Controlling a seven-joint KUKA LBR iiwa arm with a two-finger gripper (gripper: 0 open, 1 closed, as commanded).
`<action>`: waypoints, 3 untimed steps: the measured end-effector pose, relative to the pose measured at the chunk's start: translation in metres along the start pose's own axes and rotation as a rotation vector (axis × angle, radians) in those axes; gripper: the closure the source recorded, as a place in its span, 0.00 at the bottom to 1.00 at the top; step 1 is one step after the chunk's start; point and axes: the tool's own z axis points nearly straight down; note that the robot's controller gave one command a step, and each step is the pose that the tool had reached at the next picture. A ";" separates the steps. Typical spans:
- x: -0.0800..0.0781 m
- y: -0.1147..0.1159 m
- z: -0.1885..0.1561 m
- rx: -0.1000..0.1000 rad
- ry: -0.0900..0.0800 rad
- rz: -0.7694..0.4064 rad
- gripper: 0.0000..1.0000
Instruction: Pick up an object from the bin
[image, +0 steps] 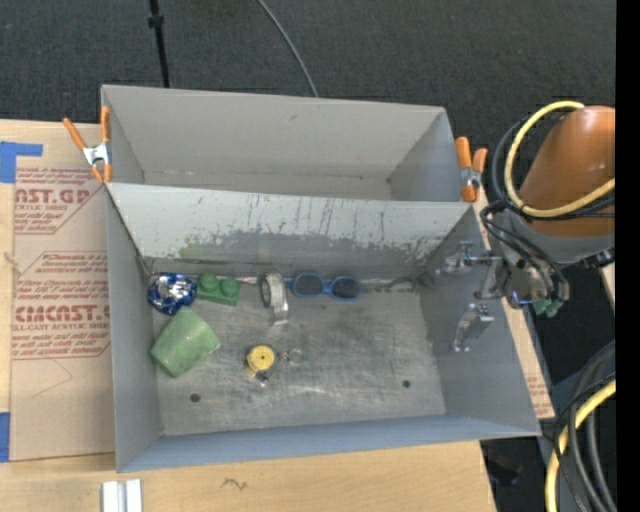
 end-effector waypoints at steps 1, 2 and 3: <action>-0.028 0.053 0.096 -0.004 0.005 -0.175 0.00; -0.049 0.121 0.096 -0.004 -0.002 -0.287 0.00; -0.035 0.200 0.070 -0.006 -0.003 -0.287 0.00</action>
Offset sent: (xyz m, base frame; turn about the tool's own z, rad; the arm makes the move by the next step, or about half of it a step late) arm 0.0287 0.0495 -0.0919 -0.1716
